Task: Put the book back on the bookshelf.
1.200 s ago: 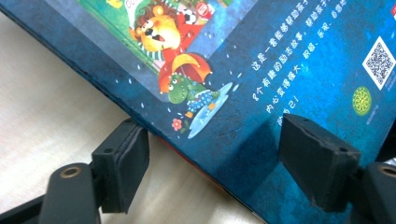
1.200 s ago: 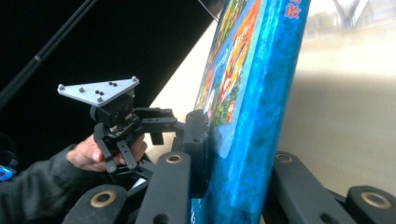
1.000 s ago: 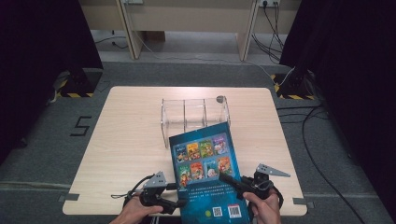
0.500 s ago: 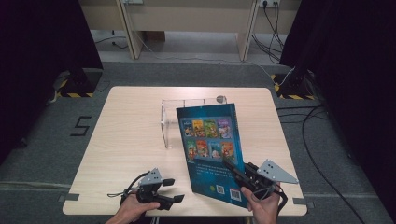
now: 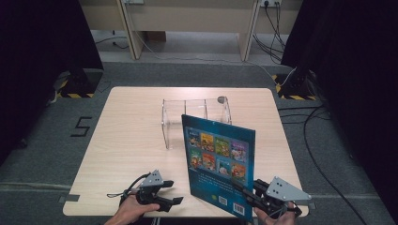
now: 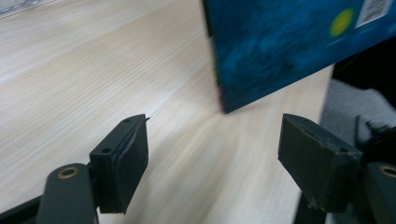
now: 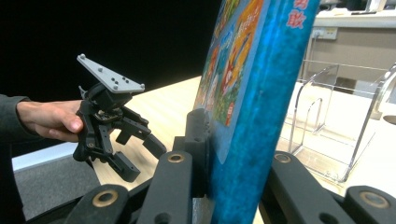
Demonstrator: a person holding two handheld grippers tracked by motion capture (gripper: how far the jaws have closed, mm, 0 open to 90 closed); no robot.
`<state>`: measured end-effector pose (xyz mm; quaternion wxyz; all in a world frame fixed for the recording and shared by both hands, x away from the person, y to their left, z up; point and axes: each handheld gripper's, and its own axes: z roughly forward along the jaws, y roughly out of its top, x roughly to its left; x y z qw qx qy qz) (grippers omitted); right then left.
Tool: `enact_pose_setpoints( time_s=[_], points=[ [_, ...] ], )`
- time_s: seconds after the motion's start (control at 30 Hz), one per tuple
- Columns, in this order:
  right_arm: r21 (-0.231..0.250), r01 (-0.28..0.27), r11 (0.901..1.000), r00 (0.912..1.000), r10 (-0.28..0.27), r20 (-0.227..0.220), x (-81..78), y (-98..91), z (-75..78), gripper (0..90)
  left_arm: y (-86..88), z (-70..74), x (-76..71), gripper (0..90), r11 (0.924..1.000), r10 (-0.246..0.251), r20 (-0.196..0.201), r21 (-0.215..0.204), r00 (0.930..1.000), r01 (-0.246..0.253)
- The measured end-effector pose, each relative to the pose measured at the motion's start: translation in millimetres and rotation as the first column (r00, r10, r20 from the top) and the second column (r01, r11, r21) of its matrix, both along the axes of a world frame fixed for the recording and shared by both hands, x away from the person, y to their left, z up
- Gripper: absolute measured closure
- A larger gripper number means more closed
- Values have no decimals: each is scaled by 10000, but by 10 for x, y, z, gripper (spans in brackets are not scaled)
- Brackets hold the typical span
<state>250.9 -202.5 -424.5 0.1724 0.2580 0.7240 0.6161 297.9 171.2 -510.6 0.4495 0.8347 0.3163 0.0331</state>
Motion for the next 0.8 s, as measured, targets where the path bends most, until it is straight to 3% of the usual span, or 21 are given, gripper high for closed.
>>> enact_pose_setpoints(
  time_s=[0.1,0.17,0.23,0.4,0.6,0.63,0.77,0.8],
  points=[
    [56,134,9999,9997,-135,192,-8,-11,-31,779,37,-28,33,241,9985,257,-23,476,9997,-256],
    [123,235,9996,9992,-239,326,-12,-22,-57,779,56,-46,46,241,9939,261,149,1069,9995,-275],
    [90,326,9994,9979,-330,553,-25,-37,-78,779,63,-46,49,241,9918,353,259,1216,9990,-382],
    [24,871,9962,9920,-869,911,-22,-95,-84,793,65,-48,52,240,9919,343,282,1212,9990,-375],
    [-10,1203,9927,9902,-1199,715,-23,-133,-97,784,63,-51,50,239,9913,255,371,1279,9990,-301],
    [-489,1307,9902,9874,-1256,962,-45,-128,-77,774,61,-51,49,238,9914,226,384,1277,9990,-273],
    [-470,1331,9900,9867,-1279,999,-64,-133,-91,776,56,-53,46,237,9922,188,365,1224,9992,-232],
    [-586,1531,9865,9817,-1450,1231,-84,-117,-96,779,53,-53,43,237,9923,157,373,1219,9992,-201]
  ],
)
